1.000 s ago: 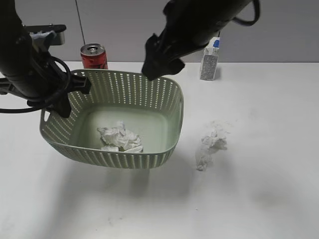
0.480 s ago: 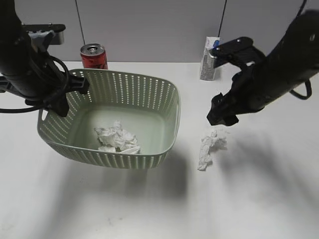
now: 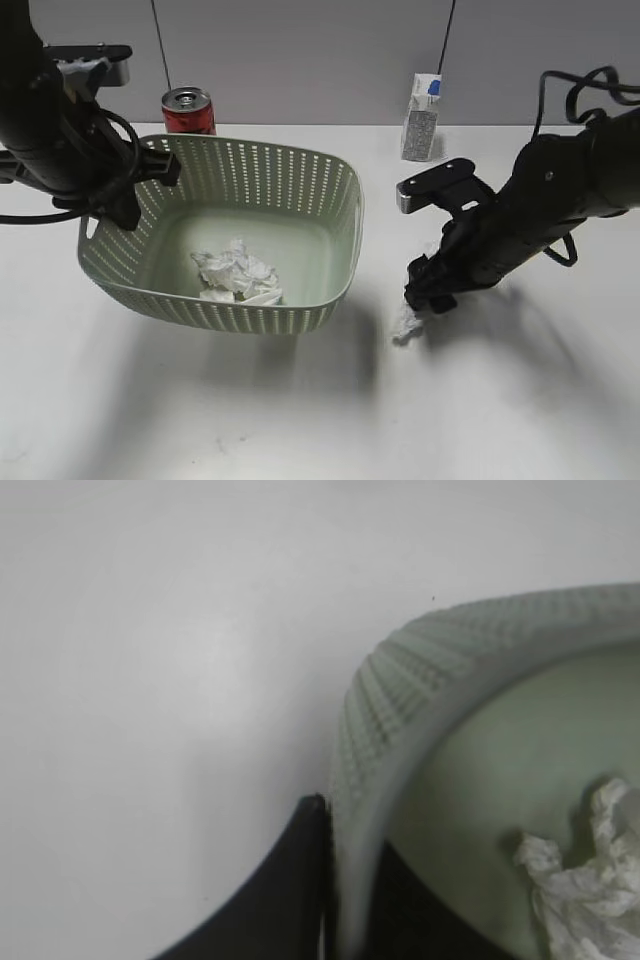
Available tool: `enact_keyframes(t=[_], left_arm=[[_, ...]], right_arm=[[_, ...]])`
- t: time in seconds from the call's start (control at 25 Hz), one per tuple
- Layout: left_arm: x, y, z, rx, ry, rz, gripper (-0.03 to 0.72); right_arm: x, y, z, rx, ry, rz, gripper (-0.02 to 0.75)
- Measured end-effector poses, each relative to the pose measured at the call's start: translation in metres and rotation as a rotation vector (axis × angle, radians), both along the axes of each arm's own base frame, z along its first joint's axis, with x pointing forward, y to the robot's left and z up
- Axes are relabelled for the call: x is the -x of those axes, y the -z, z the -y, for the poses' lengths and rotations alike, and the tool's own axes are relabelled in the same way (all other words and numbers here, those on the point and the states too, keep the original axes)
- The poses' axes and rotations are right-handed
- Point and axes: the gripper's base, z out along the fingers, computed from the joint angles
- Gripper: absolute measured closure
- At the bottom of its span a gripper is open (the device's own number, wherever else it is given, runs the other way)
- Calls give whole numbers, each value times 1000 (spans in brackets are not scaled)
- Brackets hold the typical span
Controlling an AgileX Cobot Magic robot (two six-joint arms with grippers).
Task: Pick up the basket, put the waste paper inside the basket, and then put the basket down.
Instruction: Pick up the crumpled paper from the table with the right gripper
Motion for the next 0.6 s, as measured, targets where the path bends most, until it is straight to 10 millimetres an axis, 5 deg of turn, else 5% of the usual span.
enact_keyframes(t=[0.2, 0.4, 0.6], left_arm=[[0, 0, 0, 0, 0, 0, 680], [0, 0, 0, 0, 0, 1, 680], [0, 0, 0, -1, 0, 0, 680]], right_arm=[[0, 10, -4, 0, 2, -17, 258], [2, 8, -6, -3, 0, -29, 646], [11, -23, -3, -11, -30, -31, 697]])
